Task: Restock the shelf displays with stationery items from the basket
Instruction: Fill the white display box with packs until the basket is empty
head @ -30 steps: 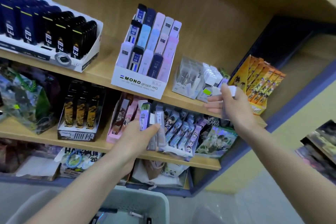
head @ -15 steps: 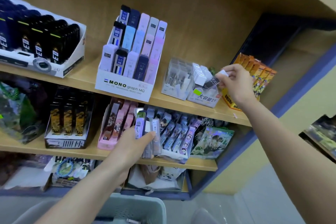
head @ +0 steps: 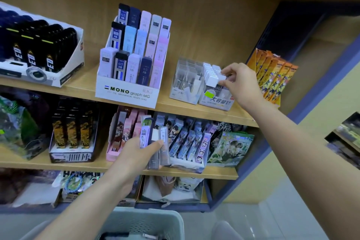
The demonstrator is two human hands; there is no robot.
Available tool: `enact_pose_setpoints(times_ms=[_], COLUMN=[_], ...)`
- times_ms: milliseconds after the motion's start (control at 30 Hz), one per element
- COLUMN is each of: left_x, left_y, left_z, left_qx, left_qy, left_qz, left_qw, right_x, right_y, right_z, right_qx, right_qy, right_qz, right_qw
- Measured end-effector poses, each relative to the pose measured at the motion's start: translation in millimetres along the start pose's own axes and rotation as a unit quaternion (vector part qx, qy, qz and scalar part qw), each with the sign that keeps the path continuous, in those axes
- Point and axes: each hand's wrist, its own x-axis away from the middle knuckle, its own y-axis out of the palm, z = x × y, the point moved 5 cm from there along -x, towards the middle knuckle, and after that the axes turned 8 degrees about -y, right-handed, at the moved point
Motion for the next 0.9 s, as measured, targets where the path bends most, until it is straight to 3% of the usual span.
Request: enact_pose_setpoints(times_ms=[100,167,200,300,367,467,533,667,900], left_x=[-0.7,-0.7,-0.2,0.4,1.0,2.4,4.7,8.4,12.7], left_y=[-0.6,-0.8,-0.1,0.3,-0.3,-3.3,-6.4,-10.9,-15.3], left_z=[-0.4,-0.8,-0.6,0.5,2.2,4.0,4.6,6.1,9.5], left_qx=[0.005,0.007,0.009,0.010,0.018,0.023,0.032,0.041,0.075], left_qy=[0.002,0.001,0.001,0.004,0.013,0.028,0.034,0.051,0.058], left_qz=[-0.001,-0.001,-0.003,0.002,0.008,0.027,0.036,0.031,0.009], left_qw=[1.000,1.000,1.000,1.000,1.000,0.999,0.998,0.997,0.995], right_x=[14.9,36.3,48.8,91.9,122.8,150.9,157.9,156.9,112.8], right_y=[-3.2,-5.5,-2.6,32.2,59.7,84.4,89.8,82.5,24.3], right_z=[-11.5,-30.9,-41.7,-71.2,-84.8,-98.7,-105.2,-107.5,-82.9], right_qx=[0.002,-0.056,-0.092,-0.178,-0.243,-0.334,-0.397,-0.433,-0.388], right_qy=[0.000,-0.012,-0.011,0.041,0.099,0.168,0.200,0.216,0.179], right_qz=[0.064,0.117,0.108,-0.096,-0.231,-0.305,-0.291,-0.202,-0.054], right_qw=[0.998,0.991,0.990,0.978,0.937,0.876,0.847,0.852,0.902])
